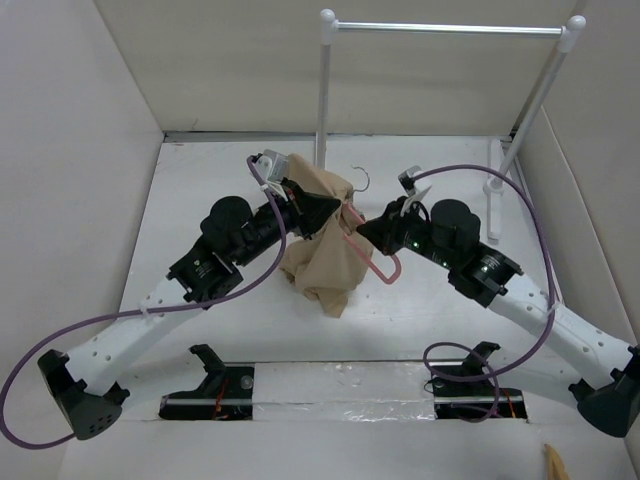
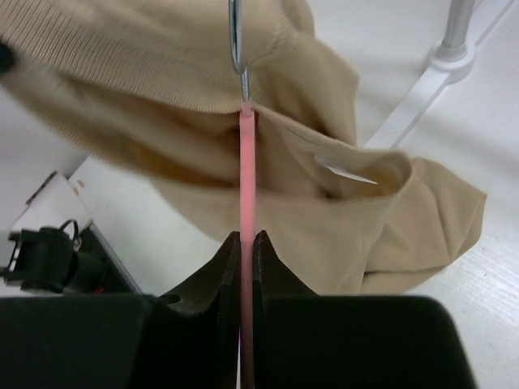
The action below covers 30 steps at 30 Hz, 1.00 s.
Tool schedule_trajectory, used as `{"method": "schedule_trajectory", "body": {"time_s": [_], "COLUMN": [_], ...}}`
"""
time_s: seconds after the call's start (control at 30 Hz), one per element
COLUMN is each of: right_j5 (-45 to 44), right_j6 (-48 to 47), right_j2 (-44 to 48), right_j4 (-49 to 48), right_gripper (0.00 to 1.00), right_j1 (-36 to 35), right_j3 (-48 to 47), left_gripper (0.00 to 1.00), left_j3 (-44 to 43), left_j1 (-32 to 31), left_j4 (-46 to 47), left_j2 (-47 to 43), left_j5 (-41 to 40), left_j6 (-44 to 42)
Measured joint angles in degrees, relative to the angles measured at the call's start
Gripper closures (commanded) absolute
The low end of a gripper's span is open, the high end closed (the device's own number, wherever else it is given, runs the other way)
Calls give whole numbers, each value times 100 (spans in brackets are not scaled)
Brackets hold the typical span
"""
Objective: Place the t-shirt on the hanger
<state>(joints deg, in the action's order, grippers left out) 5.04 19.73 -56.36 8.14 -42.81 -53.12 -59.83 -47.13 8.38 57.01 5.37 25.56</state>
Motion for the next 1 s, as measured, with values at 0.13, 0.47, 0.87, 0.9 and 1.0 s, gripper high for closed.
{"method": "schedule_trajectory", "body": {"time_s": [0.13, 0.47, 0.87, 0.9, 1.0], "right_j5": [-57, -76, -752, -750, -793], "right_j6": [13, 155, 173, 190, 249], "right_j2": [-188, -796, 584, 581, 299], "right_j4": [-339, -1436, -2245, -2380, -2868], "right_gripper": [100, 100, 100, 100, 100], "right_j1": [122, 4, -166, -205, -334], "right_j3": [-186, -256, 407, 424, 483], "left_gripper": [100, 100, 100, 100, 100], "left_j3": [96, 125, 404, 391, 391], "left_j1": [0, 0, -2, -2, -4], "left_j4": [-57, -125, -275, -236, -114], "left_j2": [-203, 37, -195, -149, -9], "left_j5": [-61, 195, 195, 240, 334], "left_j6": [9, 15, 9, 2, -13]}}
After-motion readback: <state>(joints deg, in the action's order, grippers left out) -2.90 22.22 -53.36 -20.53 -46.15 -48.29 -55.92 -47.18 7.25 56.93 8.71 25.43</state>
